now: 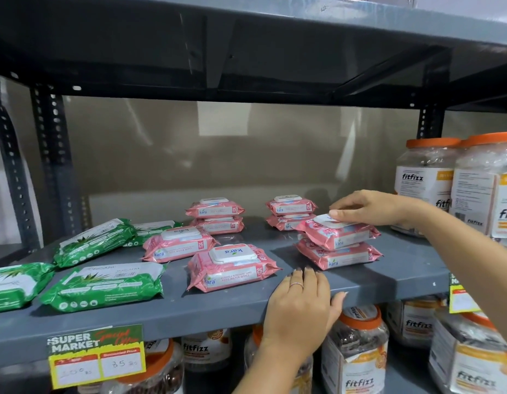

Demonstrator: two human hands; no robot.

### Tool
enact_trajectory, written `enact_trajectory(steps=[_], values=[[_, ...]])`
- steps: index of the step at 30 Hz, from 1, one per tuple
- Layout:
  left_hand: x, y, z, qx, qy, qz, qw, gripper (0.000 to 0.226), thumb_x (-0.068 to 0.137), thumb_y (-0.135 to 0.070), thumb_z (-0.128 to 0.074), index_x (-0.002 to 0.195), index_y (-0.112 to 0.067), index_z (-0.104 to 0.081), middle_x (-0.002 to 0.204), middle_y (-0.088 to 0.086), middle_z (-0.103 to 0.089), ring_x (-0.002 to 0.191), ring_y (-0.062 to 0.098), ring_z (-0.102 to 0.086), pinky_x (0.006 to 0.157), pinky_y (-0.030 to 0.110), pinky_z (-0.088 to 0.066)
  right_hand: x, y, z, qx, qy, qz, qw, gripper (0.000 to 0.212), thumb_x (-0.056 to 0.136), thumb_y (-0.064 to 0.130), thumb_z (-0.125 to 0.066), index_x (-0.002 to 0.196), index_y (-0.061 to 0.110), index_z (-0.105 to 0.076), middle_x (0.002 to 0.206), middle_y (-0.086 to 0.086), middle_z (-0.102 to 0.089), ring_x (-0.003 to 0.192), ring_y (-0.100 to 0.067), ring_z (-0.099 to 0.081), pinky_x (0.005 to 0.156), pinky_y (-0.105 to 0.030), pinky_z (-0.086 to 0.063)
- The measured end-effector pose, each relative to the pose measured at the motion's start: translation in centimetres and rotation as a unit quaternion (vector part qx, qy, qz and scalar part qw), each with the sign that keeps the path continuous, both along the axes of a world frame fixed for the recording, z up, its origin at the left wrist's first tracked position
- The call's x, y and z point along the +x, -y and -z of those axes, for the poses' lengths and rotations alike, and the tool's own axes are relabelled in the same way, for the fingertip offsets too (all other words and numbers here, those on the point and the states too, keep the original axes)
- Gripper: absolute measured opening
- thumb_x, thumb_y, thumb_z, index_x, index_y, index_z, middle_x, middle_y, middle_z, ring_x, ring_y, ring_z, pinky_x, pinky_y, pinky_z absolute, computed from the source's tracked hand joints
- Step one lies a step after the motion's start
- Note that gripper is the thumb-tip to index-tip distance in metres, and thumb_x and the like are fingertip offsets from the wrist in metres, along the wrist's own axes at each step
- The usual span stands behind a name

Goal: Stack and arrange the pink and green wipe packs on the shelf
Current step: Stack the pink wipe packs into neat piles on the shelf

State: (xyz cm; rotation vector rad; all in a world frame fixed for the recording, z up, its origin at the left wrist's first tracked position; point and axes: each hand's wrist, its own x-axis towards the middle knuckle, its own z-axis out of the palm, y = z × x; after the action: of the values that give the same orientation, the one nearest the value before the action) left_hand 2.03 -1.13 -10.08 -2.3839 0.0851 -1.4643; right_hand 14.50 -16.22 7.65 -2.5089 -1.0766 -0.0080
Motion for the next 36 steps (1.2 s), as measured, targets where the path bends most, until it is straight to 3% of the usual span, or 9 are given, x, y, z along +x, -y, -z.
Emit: enact_trajectory(steps=[2,4,9,18,23,25,29,33,36], values=[[0.1,0.0,0.0,0.001,0.005,-0.001,1.000,0.049,0.100,-0.050,-0.037,0.096,-0.015,-0.072,0.095,0.002,-0.072,0.086,0.015,-0.068,0.079,0.026,-0.054,-0.3,0.4,-0.4,-0.003,-0.028,-0.010,1.000,0.041,0.078,0.053,-0.063,0.112,0.031,-0.067,0.118,0.013,-0.061,0.110,-0.007,-0.059,0.098,-0.027,-0.044],[0.2,0.0,0.1,-0.001,0.014,0.001,1.000,0.050,0.101,-0.049,-0.036,0.095,-0.014,-0.072,0.095,0.002,-0.072,0.085,0.015,-0.068,0.079,0.026,-0.054,-0.4,0.9,-0.4,-0.022,-0.049,-0.019,0.998,0.057,0.070,0.055,-0.069,0.123,0.034,-0.061,0.126,0.014,-0.059,0.115,-0.008,-0.057,0.102,-0.030,-0.043],[0.5,-0.1,0.2,0.000,0.033,0.005,0.999,0.050,0.100,-0.050,-0.037,0.094,-0.015,-0.072,0.094,0.001,-0.072,0.085,0.015,-0.068,0.078,0.025,-0.054,0.0,0.9,0.6,0.004,-0.061,-0.018,0.998,0.052,0.076,0.045,-0.070,0.126,0.039,-0.055,0.119,0.010,-0.065,0.105,-0.009,-0.063,0.094,-0.032,-0.051],[0.0,0.1,0.0,-0.011,0.015,0.006,1.000,0.049,0.101,-0.049,-0.036,0.094,-0.015,-0.071,0.094,0.000,-0.072,0.085,0.014,-0.067,0.077,0.025,-0.053,0.1,0.4,1.2,-0.029,0.033,0.005,0.999,0.082,0.057,0.074,-0.060,0.128,0.031,-0.056,0.119,0.011,-0.064,0.104,-0.010,-0.062,0.092,-0.036,-0.052],[-1.3,0.3,-0.7,-0.015,-0.003,0.013,1.000,0.041,0.098,-0.045,-0.045,0.097,-0.013,-0.071,0.098,0.003,-0.072,0.098,0.020,-0.066,0.087,0.033,-0.052,-0.6,0.1,0.0,-0.019,0.009,0.000,1.000,0.100,0.060,0.066,-0.068,0.147,0.034,-0.029,0.147,0.005,-0.043,0.135,-0.016,-0.042,0.111,-0.033,-0.034],[-2.6,0.3,-0.9,-0.031,0.041,0.036,0.998,0.033,0.095,-0.038,-0.051,0.091,-0.013,-0.072,0.097,0.003,-0.072,0.106,0.023,-0.064,0.096,0.039,-0.048,-1.4,-0.8,-0.7,0.010,0.055,-0.012,0.998,0.093,0.068,0.060,-0.068,0.147,0.033,-0.027,0.148,0.003,-0.043,0.136,-0.014,-0.040,0.111,-0.031,-0.032],[-8.4,-2.1,-1.8,-0.108,0.122,0.032,0.986,0.032,0.095,-0.037,-0.054,0.092,-0.014,-0.076,0.103,-0.001,-0.073,0.108,0.019,-0.065,0.103,0.039,-0.043,-4.1,-4.3,-0.8,0.052,0.104,-0.089,0.989,0.066,0.078,0.045,-0.069,0.138,0.031,-0.045,0.138,0.006,-0.054,0.124,-0.009,-0.051,0.102,-0.026,-0.039],[-12.7,-7.2,-0.9,-0.123,0.140,-0.056,0.981,0.034,0.091,-0.041,-0.058,0.094,-0.012,-0.076,0.099,0.000,-0.074,0.097,0.015,-0.069,0.101,0.037,-0.044,-6.9,-8.4,0.4,0.027,0.103,-0.182,0.978,0.056,0.080,0.045,-0.068,0.132,0.030,-0.053,0.127,0.018,-0.057,0.113,0.003,-0.052,0.085,-0.006,-0.038],[-13.6,-9.5,0.9,-0.119,0.110,-0.093,0.983,0.040,0.091,-0.046,-0.056,0.096,-0.012,-0.076,0.101,0.001,-0.074,0.101,0.016,-0.068,0.102,0.035,-0.042,-7.8,-10.9,1.2,0.006,0.111,-0.213,0.971,0.060,0.080,0.051,-0.066,0.135,0.031,-0.051,0.135,0.015,-0.056,0.116,-0.002,-0.053,0.095,-0.019,-0.043]])
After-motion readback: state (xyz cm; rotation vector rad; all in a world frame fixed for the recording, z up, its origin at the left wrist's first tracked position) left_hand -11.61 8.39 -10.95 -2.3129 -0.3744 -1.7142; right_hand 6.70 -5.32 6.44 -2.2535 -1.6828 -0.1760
